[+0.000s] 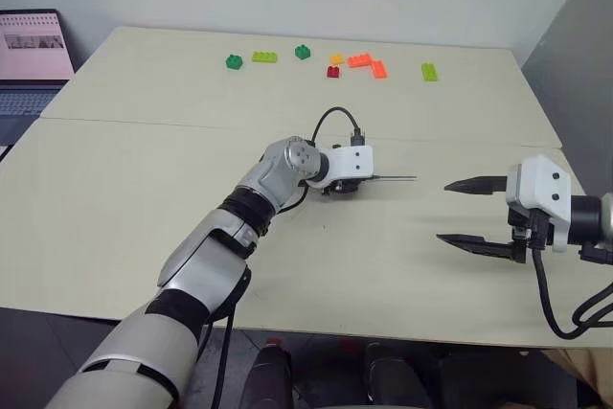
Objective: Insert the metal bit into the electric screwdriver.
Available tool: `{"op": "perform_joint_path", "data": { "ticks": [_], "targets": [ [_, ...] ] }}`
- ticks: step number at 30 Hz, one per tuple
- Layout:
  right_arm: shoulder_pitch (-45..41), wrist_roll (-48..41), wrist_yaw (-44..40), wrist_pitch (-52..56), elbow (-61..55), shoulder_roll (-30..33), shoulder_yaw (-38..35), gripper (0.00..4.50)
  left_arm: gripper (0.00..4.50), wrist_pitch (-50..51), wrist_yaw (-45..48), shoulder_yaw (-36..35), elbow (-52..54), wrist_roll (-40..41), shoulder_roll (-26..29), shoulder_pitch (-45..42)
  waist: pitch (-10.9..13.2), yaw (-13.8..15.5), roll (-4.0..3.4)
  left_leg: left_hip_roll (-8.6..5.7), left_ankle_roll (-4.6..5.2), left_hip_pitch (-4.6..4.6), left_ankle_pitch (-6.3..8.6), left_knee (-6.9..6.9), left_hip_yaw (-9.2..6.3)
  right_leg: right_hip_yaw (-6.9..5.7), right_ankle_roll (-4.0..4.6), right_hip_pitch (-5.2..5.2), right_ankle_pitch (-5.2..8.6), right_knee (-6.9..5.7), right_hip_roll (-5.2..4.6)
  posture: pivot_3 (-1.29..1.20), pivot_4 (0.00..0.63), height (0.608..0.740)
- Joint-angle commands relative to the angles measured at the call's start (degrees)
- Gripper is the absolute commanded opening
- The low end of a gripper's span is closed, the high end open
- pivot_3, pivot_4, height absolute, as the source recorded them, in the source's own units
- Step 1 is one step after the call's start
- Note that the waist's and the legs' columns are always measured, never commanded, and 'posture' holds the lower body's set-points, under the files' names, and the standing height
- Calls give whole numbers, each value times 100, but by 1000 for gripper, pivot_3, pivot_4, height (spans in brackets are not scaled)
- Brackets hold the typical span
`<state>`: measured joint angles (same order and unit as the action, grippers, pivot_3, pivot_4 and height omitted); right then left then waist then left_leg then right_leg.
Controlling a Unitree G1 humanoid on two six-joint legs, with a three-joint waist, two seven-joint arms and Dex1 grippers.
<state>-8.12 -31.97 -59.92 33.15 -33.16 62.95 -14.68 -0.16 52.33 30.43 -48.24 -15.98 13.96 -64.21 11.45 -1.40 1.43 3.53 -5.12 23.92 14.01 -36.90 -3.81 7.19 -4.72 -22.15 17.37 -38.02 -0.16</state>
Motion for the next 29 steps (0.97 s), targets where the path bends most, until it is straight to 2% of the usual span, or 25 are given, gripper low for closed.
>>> {"op": "perform_joint_path", "data": {
  "ticks": [1, 5, 12, 17, 21, 23, 29],
  "targets": [
    [-59, 57, 76, 9, -18, 95, -227, 3863, 3383, 19, 502, -105, 192, 65, 65, -25, 0, -6, 0, 1, 0, -1, 0, 0, 0, -1, 0, 0, 0, -1, 0, 0, 150, 740],
    [-127, 134, 52, -71, 147, 93, -181, 3863, 4159, 171, 822, -507, 1004, 268, 519, -15, 1, -15, 0, 2, 0, 0, 0, 3, -2, -2, 0, -5, 0, -5, 1, 0, 150, 740],
    [-370, 233, 104, -307, 617, -109, -160, 3863, 4159, 1858, 1440, -1666, 3205, 1204, 1678, 580, 2, -47, -5, 8, -1, -4, 0, 2, -1, -4, 1, -8, 0, -17, 2, 0, 150, 740],
    [-287, 315, -13, -747, 1225, -407, -271, 3863, 4159, 2737, 1340, -2744, 4551, 1635, 2786, 2083, 0, -89, -9, 9, -1, -8, -1, -4, -2, -8, 1, -7, 0, -32, 1, 0, 150, 740],
    [-194, 249, -196, -891, 1468, -459, -335, 3863, 4159, 3106, 977, -3485, 5207, 1894, 3177, 3238, 5, -52, -3, 12, -1, -10, -1, -9, -6, -16, 6, -18, 3, -69, -1, 0, 150, 740],
    [-204, 286, -247, -953, 1561, -461, -320, 3863, 4159, 3220, 829, -3782, 5357, 2066, 3199, 3657, 5, -8, -2, 10, -2, -14, -1, -13, -11, -21, 8, -13, 5, -82, -2, 0, 150, 740],
    [-225, 550, -407, -1320, 1876, -421, -158, 3863, 4159, 3150, 536, -4131, 5382, 2414, 3183, 4207, 3, -11, 1, 8, -14, -22, -19, -21, -16, -23, 6, -2, 4, -85, -1, 0, 150, 740]
  ]
}}
